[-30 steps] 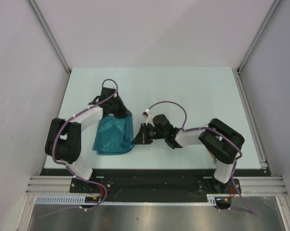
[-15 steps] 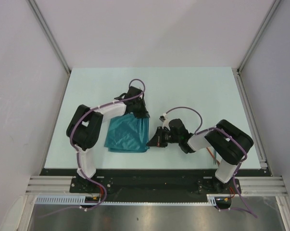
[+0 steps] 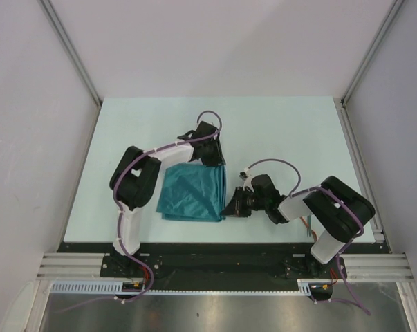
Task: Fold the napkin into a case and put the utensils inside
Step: Turn over the upper triangle folded napkin at the center of the board.
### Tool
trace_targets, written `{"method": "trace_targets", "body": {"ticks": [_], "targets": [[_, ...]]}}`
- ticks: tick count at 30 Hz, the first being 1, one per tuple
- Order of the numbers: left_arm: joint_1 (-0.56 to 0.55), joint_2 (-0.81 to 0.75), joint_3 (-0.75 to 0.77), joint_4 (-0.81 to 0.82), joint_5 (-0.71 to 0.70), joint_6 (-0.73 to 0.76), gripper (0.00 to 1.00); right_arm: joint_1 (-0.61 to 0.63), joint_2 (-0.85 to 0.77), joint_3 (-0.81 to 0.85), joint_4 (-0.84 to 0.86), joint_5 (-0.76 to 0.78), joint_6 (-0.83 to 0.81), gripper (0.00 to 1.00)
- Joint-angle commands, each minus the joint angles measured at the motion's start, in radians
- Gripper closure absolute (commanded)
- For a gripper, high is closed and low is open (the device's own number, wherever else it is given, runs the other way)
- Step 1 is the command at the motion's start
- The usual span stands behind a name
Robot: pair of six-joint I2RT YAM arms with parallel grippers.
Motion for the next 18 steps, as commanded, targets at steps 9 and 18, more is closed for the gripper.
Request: {"method": "trace_targets", "body": {"ticks": [9,18], "targets": [[0.041,-0.162,0.269,-0.117,0.038,0.146,0.36,-0.087,-0.208,0.098,-0.570,0.003,-0.183,0.41],[0.081,-0.453,-0.123,-0.109,0.142,0.210,0.38,-0.277,-0.105,0.308,-0.667,-0.008,-0.272,0.39]]}}
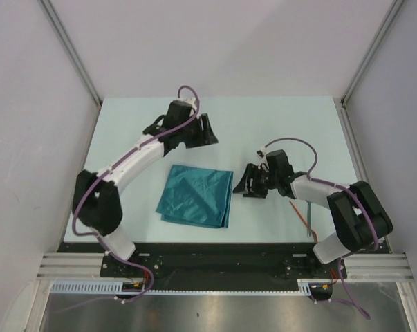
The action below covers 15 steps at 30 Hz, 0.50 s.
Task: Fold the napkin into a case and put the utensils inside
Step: Turn over the upper triangle folded napkin at the center of the board.
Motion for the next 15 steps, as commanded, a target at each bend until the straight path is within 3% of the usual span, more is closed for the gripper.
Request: {"method": "trace_targets", "body": {"ticks": [1,5,8,15], "targets": [[0.012,-0.156,-0.207,-0.008,0.130,0.051,0.40,-0.056,0.101,0.154,-0.072,-0.005,-0.073,0.40],[0.012,-0.256,-0.460,0.104,0.250,0.004,0.44,-0.068,0.232,0.270,-0.060,-0.042,-0.079,0.46],[0.012,-0.316,-0.552,0.110,0.256,-0.007,0.45,-0.068,0.312,0.329,-0.056,-0.056,-0.085,0.49],[0.032,-0.401,-0.585,0.032,0.216,0.045,0.45,-0.066,0.408,0.389,-0.038,-0.035,-0.073,0.62]]}}
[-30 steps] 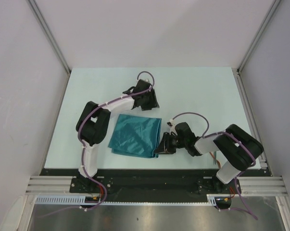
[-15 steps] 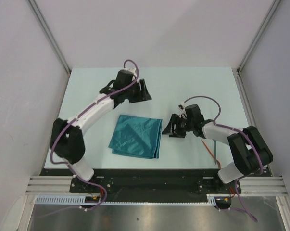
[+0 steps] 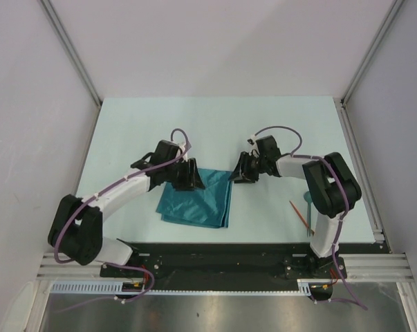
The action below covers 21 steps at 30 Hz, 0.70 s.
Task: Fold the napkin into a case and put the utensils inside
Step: Turn over the upper triangle folded napkin at the center of the board.
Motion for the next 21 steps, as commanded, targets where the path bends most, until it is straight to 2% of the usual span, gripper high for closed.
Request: {"method": "trace_targets", "body": {"ticks": [1,8,13,16,17,20,21], "targets": [[0.019,-0.090,-0.002,0.009,0.019,0.038,0.45,0.000,0.043,0.060,0.002,0.017,-0.014,0.64],[0.052,-0.104,-0.062,0.051,0.077,0.026,0.46,0.000,0.135,0.149,0.028,0.022,-0.014,0.79],[0.092,-0.122,-0.106,0.108,0.117,-0.026,0.45,-0.001,0.184,0.236,-0.030,0.008,-0.043,0.80],[0.102,-0.125,-0.097,0.113,0.134,-0.034,0.45,-0.001,0.170,0.255,-0.083,0.029,-0.063,0.76],[0.104,-0.127,-0.093,0.111,0.135,-0.034,0.45,-0.001,0.158,0.252,-0.098,0.045,-0.069,0.67],[0.145,-0.132,-0.091,0.090,0.117,-0.034,0.44,0.000,0.083,0.227,-0.201,0.118,-0.102,0.52],[0.163,-0.133,-0.094,0.090,0.121,-0.037,0.44,0.003,0.039,0.197,-0.240,0.134,-0.112,0.50]]}}
